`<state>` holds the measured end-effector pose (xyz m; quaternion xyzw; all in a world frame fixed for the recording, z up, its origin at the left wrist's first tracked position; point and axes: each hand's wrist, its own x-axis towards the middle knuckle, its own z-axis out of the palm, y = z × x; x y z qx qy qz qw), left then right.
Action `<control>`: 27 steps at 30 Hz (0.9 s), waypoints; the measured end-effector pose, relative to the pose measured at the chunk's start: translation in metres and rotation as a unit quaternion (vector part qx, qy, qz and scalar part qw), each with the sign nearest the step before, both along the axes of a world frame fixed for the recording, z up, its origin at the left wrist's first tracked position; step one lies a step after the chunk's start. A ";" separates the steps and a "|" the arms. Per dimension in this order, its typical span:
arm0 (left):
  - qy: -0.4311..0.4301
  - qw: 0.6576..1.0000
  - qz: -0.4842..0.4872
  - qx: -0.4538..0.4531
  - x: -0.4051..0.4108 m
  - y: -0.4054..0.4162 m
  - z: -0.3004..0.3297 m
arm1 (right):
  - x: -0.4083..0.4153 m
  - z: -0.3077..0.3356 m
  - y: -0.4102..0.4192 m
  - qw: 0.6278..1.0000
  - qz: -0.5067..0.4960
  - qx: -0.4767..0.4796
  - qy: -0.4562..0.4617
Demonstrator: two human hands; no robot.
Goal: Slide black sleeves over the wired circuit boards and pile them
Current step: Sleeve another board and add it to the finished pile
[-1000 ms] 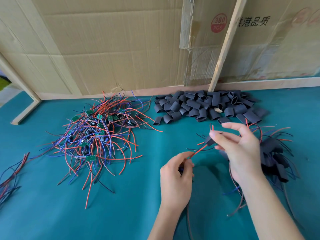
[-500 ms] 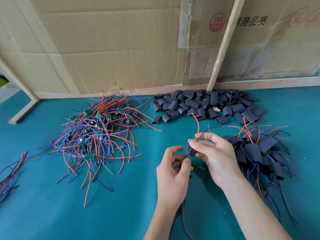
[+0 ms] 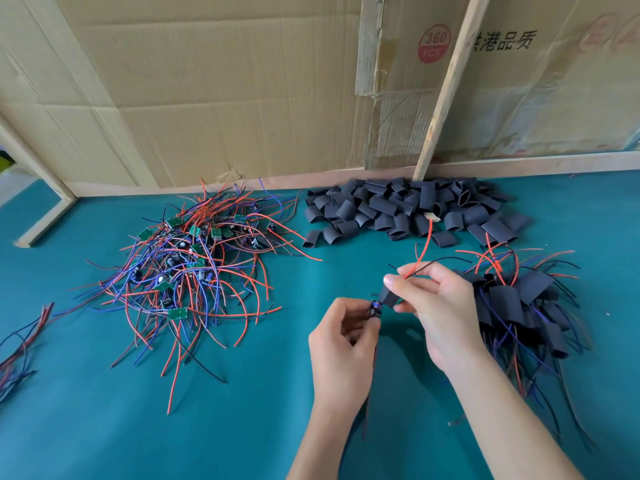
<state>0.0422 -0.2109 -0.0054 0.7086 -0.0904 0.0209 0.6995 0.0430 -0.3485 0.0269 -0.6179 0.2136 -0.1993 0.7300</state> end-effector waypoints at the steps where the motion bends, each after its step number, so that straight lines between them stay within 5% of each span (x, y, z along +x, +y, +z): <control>1: -0.011 1.000 -0.007 0.018 0.000 0.000 0.000 | 0.000 0.000 -0.001 1.000 -0.009 -0.001 0.004; 10: -0.029 0.998 -0.009 0.057 -0.001 0.001 0.001 | -0.001 -0.003 -0.002 0.990 -0.021 -0.138 0.020; 27: 0.014 1.000 0.013 0.009 -0.002 0.001 0.007 | -0.003 0.000 0.006 0.985 0.138 -0.092 0.044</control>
